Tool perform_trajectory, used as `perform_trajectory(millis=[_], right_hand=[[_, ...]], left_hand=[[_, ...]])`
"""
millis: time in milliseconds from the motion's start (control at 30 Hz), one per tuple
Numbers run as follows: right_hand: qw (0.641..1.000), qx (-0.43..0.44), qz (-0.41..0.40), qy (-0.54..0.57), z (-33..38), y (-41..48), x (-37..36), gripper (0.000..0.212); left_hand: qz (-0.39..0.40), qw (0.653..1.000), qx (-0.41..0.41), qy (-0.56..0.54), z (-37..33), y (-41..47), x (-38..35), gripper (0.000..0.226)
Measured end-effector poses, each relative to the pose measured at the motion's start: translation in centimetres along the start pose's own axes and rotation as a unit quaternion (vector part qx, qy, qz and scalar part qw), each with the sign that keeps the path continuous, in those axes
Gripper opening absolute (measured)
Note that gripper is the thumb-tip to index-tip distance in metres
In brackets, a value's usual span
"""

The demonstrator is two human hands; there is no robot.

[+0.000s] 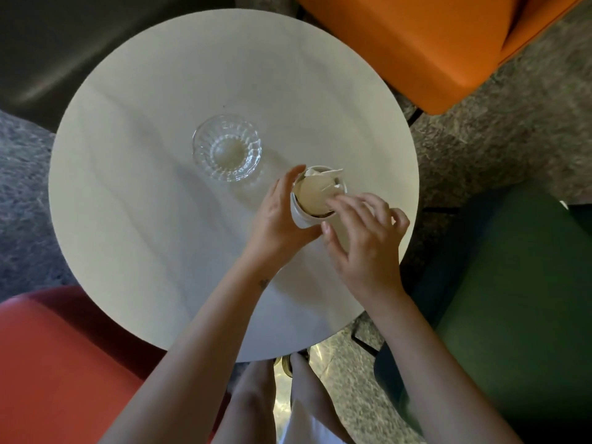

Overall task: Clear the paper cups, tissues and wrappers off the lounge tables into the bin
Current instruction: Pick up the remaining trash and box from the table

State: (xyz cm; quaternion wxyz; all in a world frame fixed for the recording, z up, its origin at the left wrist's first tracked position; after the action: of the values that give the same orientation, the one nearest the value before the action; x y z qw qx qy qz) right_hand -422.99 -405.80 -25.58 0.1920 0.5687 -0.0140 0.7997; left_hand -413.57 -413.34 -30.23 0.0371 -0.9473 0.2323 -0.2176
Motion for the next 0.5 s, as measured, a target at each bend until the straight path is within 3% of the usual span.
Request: perform_trajectory(millis=[133,500], right_hand=[[0.997,0.012,0.071,-0.036,0.6,0.3,-1.7,0.043],[0.993,-0.017,0.115,-0.021,0.7,2.3,-2.7,0.051]], left_hand=[[-0.004,1.0,-0.011,-0.025,-0.3,0.4,-0.4,0.072],[-0.021,0.998,0.017,-0.059,0.6,0.9,0.2,0.063]])
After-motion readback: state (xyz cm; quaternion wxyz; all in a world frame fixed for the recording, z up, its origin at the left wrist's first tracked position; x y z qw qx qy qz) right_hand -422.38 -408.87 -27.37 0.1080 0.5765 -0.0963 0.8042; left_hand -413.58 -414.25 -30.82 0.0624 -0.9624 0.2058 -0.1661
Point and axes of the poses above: each hand's wrist, its own y-axis towards the middle knuckle, its own x-axis out of the back of the hand, z = x × y, the point moved 8 cm from there along y, towards the middle knuckle, and after that the axes turned 4 degrees about -z, right-handed, at the moved point
